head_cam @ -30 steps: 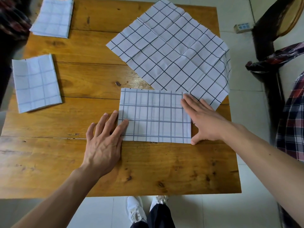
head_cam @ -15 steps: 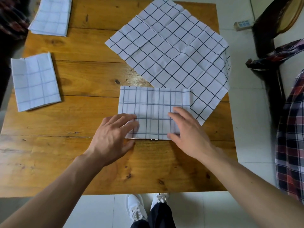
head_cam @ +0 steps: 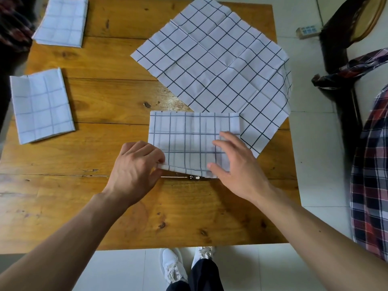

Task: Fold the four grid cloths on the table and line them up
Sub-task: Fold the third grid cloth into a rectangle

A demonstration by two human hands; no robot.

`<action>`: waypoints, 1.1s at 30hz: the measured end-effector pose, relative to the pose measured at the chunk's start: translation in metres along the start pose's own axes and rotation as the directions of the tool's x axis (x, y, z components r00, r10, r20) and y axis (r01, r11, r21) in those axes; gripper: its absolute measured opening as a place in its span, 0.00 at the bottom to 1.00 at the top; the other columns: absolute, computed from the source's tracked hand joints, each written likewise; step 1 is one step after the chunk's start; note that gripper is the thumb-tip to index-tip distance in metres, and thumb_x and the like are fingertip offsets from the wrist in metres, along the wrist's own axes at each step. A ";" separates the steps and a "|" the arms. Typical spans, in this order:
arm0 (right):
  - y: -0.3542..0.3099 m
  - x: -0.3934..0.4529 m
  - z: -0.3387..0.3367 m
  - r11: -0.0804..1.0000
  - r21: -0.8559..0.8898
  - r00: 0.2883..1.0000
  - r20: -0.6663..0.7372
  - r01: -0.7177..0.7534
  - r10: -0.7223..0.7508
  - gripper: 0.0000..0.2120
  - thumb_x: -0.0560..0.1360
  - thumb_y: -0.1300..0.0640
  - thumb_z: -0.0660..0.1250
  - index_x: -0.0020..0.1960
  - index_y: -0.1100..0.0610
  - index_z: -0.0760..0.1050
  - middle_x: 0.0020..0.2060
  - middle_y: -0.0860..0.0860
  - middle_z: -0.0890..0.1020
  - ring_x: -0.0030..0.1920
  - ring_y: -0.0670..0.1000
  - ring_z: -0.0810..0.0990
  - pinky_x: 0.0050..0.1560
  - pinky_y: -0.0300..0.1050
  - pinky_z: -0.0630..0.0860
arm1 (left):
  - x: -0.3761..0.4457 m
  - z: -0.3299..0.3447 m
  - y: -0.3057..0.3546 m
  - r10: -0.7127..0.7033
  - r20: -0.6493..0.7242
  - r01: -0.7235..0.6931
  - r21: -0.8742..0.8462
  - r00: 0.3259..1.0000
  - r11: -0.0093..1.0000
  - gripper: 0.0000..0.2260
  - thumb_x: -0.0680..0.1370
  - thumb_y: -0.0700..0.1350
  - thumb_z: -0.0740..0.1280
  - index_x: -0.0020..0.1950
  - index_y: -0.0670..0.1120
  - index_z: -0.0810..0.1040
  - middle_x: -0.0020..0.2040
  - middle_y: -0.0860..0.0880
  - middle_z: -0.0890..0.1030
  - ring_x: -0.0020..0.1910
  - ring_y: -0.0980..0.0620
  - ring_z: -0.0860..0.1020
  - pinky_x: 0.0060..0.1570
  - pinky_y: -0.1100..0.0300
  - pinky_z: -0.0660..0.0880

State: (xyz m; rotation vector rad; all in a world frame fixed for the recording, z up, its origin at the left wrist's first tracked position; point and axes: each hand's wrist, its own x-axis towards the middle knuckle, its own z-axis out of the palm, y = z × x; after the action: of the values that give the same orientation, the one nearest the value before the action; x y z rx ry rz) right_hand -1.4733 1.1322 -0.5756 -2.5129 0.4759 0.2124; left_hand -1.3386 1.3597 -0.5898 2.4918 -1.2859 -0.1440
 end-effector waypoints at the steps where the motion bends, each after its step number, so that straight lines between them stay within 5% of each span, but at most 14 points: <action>1: -0.003 -0.001 -0.002 1.000 0.008 1.000 -0.005 0.016 -0.016 0.28 0.76 0.42 0.66 0.72 0.52 0.67 0.76 0.46 0.60 0.75 0.47 0.57 0.72 0.45 0.60 | -0.002 -0.001 0.001 -0.004 -0.026 0.003 -0.007 1.000 1.000 0.11 0.67 0.37 0.76 0.44 0.47 0.79 0.43 0.53 0.81 0.48 0.46 0.79 0.49 0.52 0.67; 8: -0.040 -0.015 -0.003 0.976 -0.089 0.979 -0.023 0.201 -0.204 0.30 0.70 0.42 0.74 0.68 0.51 0.73 0.71 0.48 0.68 0.72 0.49 0.64 0.70 0.43 0.56 | -0.015 -0.023 0.019 -0.178 -0.160 0.178 -0.016 0.971 0.984 0.04 0.72 0.44 0.68 0.44 0.45 0.79 0.39 0.50 0.82 0.43 0.45 0.80 0.44 0.48 0.70; 13: -0.063 -0.017 0.008 0.962 -0.076 0.961 -0.067 0.264 -0.269 0.25 0.68 0.49 0.77 0.62 0.54 0.77 0.61 0.49 0.75 0.62 0.50 0.72 0.64 0.44 0.70 | -0.026 -0.038 0.043 -0.103 -0.146 0.106 0.015 0.984 0.994 0.02 0.71 0.43 0.69 0.41 0.46 0.77 0.36 0.51 0.78 0.38 0.46 0.78 0.42 0.48 0.70; 19: -0.062 -0.023 0.018 0.949 -0.055 0.940 -0.132 0.310 -0.315 0.09 0.70 0.63 0.73 0.47 0.55 0.76 0.45 0.48 0.77 0.48 0.48 0.73 0.48 0.48 0.74 | -0.034 -0.033 0.057 -0.010 -0.079 -0.004 -0.176 0.997 0.984 0.06 0.70 0.46 0.71 0.43 0.47 0.77 0.38 0.53 0.77 0.37 0.48 0.76 0.39 0.52 0.71; 25: -0.031 -0.033 0.017 0.919 0.145 0.922 -0.189 0.366 -0.337 0.12 0.67 0.70 0.72 0.44 0.56 0.77 0.46 0.46 0.78 0.50 0.48 0.76 0.51 0.50 0.75 | -0.040 -0.019 0.022 -0.070 0.072 0.078 -0.106 0.995 0.991 0.15 0.66 0.49 0.76 0.50 0.48 0.79 0.51 0.51 0.82 0.51 0.47 0.77 0.42 0.51 0.73; 28: -0.018 -0.039 0.016 0.908 0.127 0.904 -0.220 0.399 -0.366 0.14 0.64 0.73 0.72 0.44 0.58 0.78 0.46 0.48 0.79 0.51 0.49 0.77 0.50 0.51 0.75 | -0.042 -0.014 0.009 -0.049 0.086 0.057 -0.089 0.995 0.994 0.15 0.63 0.38 0.80 0.45 0.48 0.79 0.48 0.52 0.82 0.49 0.47 0.77 0.41 0.51 0.72; 33: -0.002 -0.050 0.020 0.924 0.018 0.909 -0.184 0.382 -0.373 0.16 0.62 0.73 0.73 0.45 0.57 0.78 0.46 0.48 0.79 0.52 0.51 0.77 0.50 0.51 0.74 | -0.051 -0.018 0.016 0.047 0.007 -0.047 -0.090 0.999 0.995 0.09 0.67 0.39 0.76 0.41 0.47 0.78 0.40 0.52 0.80 0.44 0.47 0.77 0.41 0.52 0.70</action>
State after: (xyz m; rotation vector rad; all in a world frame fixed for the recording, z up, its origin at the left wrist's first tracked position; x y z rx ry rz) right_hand -1.5195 1.1599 -0.5785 -2.5222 0.0519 -0.1741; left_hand -1.3770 1.3968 -0.5711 2.3865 -1.3111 -0.1972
